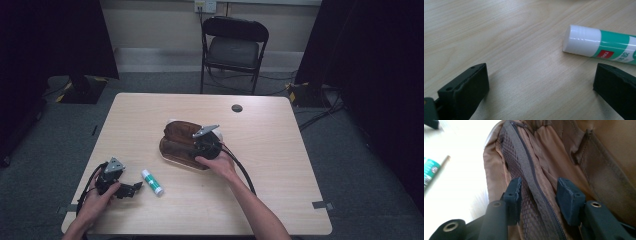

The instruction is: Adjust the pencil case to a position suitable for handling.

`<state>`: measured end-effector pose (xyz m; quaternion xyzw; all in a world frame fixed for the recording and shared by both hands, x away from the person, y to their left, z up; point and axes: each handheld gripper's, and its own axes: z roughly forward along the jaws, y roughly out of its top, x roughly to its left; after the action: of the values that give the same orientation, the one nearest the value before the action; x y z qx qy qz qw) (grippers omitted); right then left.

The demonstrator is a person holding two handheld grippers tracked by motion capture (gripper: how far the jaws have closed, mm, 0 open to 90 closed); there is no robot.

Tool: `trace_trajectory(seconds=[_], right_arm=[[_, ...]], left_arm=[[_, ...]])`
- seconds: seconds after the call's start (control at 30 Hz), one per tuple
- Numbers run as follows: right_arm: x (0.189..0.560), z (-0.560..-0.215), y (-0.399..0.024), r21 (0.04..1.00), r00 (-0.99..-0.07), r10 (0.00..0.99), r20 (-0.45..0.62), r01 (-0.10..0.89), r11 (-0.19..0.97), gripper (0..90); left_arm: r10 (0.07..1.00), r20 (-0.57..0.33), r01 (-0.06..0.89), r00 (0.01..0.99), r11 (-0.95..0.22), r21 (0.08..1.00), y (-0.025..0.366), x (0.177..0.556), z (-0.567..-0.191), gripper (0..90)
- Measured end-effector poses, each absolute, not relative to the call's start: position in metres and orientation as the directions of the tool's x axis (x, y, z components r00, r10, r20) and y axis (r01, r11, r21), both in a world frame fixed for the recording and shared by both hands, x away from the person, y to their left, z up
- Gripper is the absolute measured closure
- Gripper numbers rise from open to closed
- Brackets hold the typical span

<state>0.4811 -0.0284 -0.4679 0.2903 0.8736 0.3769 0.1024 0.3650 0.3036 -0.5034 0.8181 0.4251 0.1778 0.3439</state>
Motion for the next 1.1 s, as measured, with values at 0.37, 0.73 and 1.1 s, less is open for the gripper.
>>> trace_trajectory(seconds=[0.37, 0.73, 1.1], right_arm=[[0.481, -0.469, -0.031, 0.712, -0.815, 0.579, 0.033, 0.426, 0.558, 64.4], [0.472, -0.466, -0.042, 0.707, -0.828, 0.560, 0.029, 0.413, 0.574, 68.0], [0.461, -0.466, -0.055, 0.709, -0.826, 0.563, 0.034, 0.417, 0.569, 67.5]], left_arm=[[0.818, -0.001, 0.574, 0.575, -0.402, 0.714, 0.304, 0.365, -0.503, 0.0], [0.818, -0.001, 0.573, 0.575, -0.402, 0.714, 0.303, 0.365, -0.503, 0.0], [0.818, -0.001, 0.573, 0.575, -0.402, 0.714, 0.304, 0.365, -0.503, 0.0]])
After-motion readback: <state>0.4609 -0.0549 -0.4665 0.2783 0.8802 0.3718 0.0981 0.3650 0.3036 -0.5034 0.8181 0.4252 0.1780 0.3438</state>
